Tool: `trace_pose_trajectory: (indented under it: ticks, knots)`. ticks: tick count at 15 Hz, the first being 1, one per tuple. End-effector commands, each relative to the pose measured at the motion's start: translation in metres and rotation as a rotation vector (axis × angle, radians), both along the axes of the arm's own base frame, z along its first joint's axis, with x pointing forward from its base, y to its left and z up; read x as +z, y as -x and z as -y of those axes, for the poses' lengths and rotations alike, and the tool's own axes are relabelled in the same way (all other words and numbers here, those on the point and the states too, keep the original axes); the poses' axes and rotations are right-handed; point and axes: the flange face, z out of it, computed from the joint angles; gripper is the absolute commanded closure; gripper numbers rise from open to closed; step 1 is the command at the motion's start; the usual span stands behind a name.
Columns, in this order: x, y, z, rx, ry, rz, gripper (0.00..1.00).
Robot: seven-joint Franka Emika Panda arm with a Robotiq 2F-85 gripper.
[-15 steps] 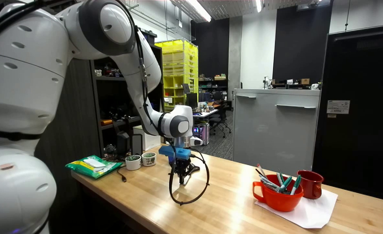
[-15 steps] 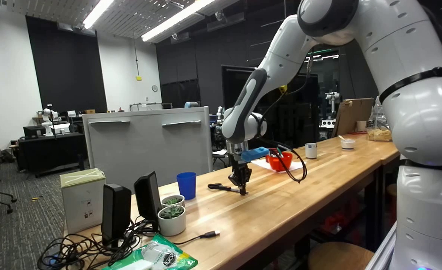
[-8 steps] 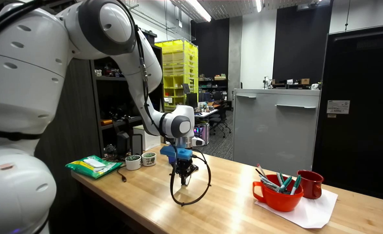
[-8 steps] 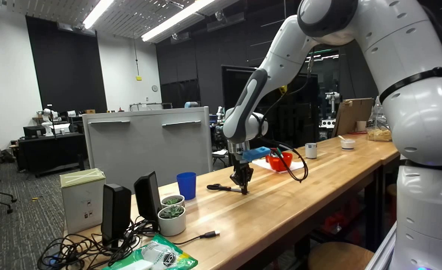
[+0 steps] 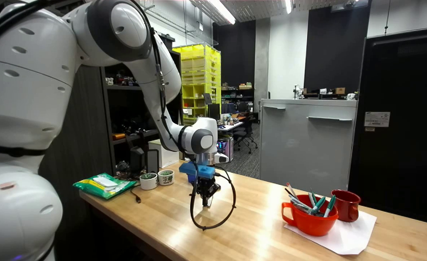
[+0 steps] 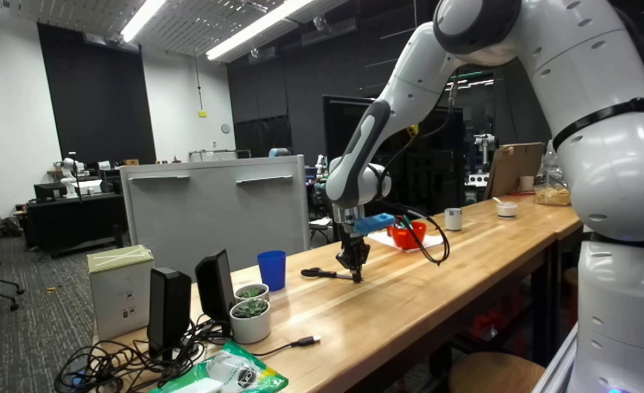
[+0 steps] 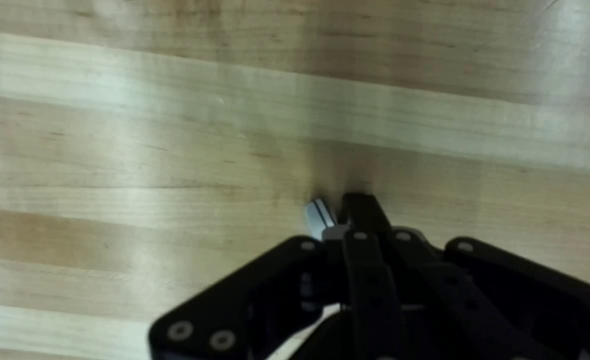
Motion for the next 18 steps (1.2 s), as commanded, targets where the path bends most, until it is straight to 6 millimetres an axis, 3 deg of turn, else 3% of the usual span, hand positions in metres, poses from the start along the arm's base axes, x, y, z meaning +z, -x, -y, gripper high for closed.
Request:
trace_pose_trajectory:
  ticks: [1,6,7,9,13,18]
  knots:
    - [0.005,0.002,-0.005,0.006,0.017,-0.008,0.7]
    - [0.006,0.011,-0.036,0.089,0.022,0.0,0.38]
    - [0.005,0.012,-0.043,0.109,0.024,-0.002,0.82]
    - [0.004,0.013,-0.054,0.137,0.025,-0.004,0.76]
    - [0.006,0.015,-0.063,0.153,0.019,-0.002,1.0]
    - [0.008,0.015,-0.054,0.136,0.021,0.002,1.0]
